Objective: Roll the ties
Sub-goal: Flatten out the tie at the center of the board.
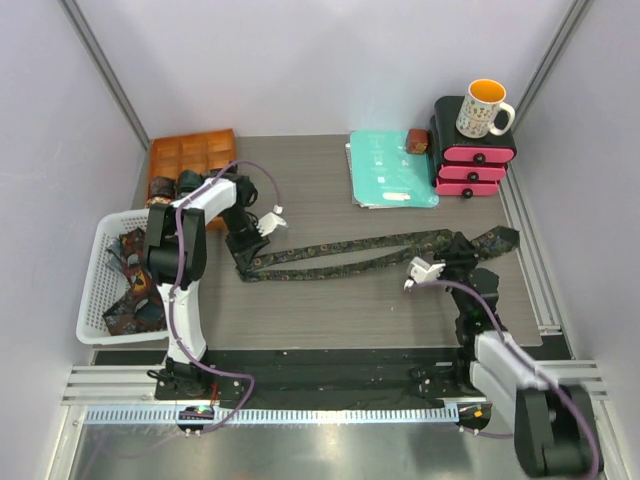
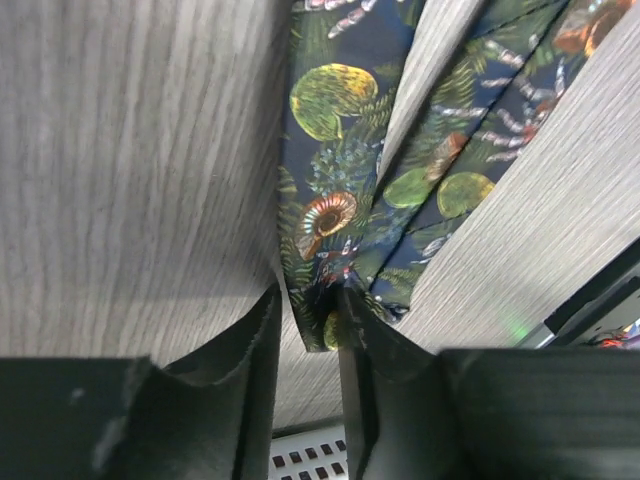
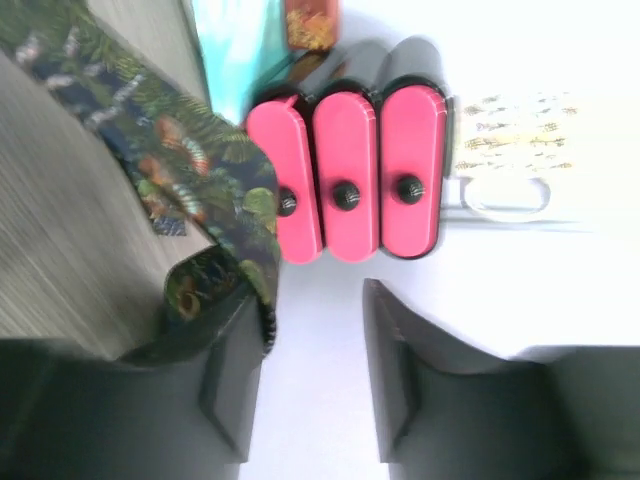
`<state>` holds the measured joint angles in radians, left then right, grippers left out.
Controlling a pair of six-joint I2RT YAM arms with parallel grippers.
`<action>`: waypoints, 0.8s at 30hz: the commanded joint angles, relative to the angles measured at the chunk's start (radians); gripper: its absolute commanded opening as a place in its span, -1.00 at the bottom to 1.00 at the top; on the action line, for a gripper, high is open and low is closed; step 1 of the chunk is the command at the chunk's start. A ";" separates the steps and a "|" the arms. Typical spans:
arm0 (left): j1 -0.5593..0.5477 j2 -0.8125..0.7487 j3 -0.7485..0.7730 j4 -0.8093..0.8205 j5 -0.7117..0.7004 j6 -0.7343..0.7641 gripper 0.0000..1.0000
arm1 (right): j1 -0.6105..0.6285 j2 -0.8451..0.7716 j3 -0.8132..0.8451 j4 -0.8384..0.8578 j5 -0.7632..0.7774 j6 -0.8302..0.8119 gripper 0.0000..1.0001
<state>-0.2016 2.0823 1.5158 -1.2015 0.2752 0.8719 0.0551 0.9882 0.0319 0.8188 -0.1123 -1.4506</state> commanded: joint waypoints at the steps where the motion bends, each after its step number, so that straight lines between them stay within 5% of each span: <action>1: 0.005 -0.073 -0.008 -0.003 -0.004 0.024 -0.32 | -0.006 -0.366 -0.072 -0.768 -0.108 -0.131 0.34; 3: 0.005 -0.085 -0.005 -0.006 0.005 0.026 -0.11 | -0.005 -0.550 -0.012 -1.017 -0.158 -0.174 0.74; 4: 0.007 -0.087 0.000 -0.012 0.010 0.024 -0.07 | -0.005 -0.595 0.021 -1.178 -0.165 -0.197 0.78; 8: 0.010 -0.108 0.014 0.005 0.016 0.003 0.31 | -0.005 -0.610 0.100 -1.336 -0.124 -0.142 0.93; 12: 0.011 -0.139 0.038 0.037 0.044 -0.042 0.55 | -0.006 -0.223 0.262 -1.346 -0.057 0.025 0.99; 15: 0.007 -0.166 0.060 0.056 0.073 -0.079 0.66 | -0.029 0.066 0.605 -1.483 -0.078 0.191 1.00; 19: -0.048 -0.197 0.002 0.121 0.035 -0.117 0.66 | -0.103 0.280 0.940 -1.765 -0.281 0.337 1.00; 24: -0.111 -0.185 -0.094 0.250 -0.074 -0.188 0.58 | -0.104 0.421 1.094 -1.775 -0.248 0.450 0.86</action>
<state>-0.2718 1.9064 1.4864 -1.0695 0.2749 0.7551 -0.0479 1.3384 1.0473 -0.8120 -0.3302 -1.1549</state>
